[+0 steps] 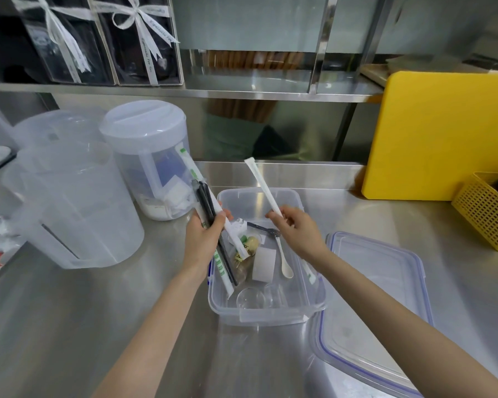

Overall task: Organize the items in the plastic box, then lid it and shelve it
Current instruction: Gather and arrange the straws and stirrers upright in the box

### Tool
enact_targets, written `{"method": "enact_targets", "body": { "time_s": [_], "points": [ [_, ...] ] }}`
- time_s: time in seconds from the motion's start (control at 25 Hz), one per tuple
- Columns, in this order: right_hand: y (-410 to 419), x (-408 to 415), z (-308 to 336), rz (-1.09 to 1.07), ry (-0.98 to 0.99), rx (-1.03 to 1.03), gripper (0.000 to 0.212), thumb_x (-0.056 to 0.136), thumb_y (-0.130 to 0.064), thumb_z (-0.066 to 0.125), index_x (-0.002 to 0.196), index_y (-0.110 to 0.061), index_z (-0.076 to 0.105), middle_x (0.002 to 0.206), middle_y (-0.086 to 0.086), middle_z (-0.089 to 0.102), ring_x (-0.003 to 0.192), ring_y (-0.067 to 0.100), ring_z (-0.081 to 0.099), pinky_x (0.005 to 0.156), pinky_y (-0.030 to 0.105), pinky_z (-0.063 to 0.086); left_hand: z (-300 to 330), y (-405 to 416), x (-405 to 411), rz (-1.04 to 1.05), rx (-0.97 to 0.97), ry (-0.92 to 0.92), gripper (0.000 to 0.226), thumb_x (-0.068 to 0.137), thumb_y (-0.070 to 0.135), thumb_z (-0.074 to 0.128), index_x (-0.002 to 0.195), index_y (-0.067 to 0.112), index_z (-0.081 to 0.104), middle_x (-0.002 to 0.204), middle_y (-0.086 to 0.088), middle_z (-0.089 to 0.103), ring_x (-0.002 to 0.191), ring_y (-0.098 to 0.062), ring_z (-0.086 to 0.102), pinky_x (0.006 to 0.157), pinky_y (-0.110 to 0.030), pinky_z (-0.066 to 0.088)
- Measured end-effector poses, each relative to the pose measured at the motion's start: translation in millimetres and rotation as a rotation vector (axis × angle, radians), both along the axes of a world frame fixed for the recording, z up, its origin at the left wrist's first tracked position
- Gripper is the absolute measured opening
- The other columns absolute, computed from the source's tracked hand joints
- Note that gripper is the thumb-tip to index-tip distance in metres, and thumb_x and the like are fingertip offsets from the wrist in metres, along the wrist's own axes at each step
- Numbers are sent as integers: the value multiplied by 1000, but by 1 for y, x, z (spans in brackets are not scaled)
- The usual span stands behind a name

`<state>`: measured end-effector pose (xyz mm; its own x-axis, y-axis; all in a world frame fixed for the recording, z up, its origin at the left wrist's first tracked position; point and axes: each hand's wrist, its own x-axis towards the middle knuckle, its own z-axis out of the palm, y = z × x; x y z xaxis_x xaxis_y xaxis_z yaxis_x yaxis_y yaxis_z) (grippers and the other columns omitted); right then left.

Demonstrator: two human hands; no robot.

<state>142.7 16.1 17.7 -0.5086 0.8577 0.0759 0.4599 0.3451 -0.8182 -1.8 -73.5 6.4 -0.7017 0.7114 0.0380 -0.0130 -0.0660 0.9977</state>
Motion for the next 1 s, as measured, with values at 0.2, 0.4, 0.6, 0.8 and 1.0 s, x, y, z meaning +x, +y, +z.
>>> {"method": "enact_targets", "body": {
  "time_s": [0.2, 0.4, 0.6, 0.8, 1.0],
  "points": [
    [-9, -14, 9, 68, 156, -2, 18, 89, -22, 56, 97, -11, 69, 87, 7, 56, 70, 4, 49, 68, 5, 42, -11, 2, 2, -41, -105, 114, 24, 85, 21, 60, 105, 8, 61, 84, 6, 67, 80, 1, 60, 56, 4, 43],
    [-18, -22, -5, 127, 172, -21, 16, 88, -21, 58, 96, -13, 70, 86, 2, 60, 75, 7, 53, 68, 11, 42, -15, -2, 3, -69, -110, 82, 2, 84, 18, 62, 83, 18, 63, 73, 10, 66, 67, 2, 62, 52, 1, 43],
    [-20, -32, -19, 149, 193, -55, 16, 90, -19, 56, 94, -10, 69, 74, -12, 56, 69, -2, 52, 65, 0, 41, -16, -5, 3, -119, -67, 80, 18, 85, 17, 62, 72, 30, 62, 55, 22, 68, 57, 11, 63, 50, -1, 43],
    [-26, -36, -32, 148, 142, -92, 20, 89, -26, 57, 99, -16, 71, 89, 4, 63, 75, 7, 55, 76, 25, 47, -16, -7, -1, -160, -36, 33, 19, 85, 19, 61, 83, 37, 65, 67, 22, 72, 70, 9, 67, 57, -2, 47],
    [-29, -37, -39, 209, 14, -32, 21, 89, -29, 55, 98, -15, 70, 78, -9, 49, 63, -4, 47, 62, 13, 36, -20, -6, 2, -185, -103, 49, 9, 81, 20, 66, 78, 29, 65, 63, 16, 71, 66, 6, 67, 54, -3, 47]
  ]
}}
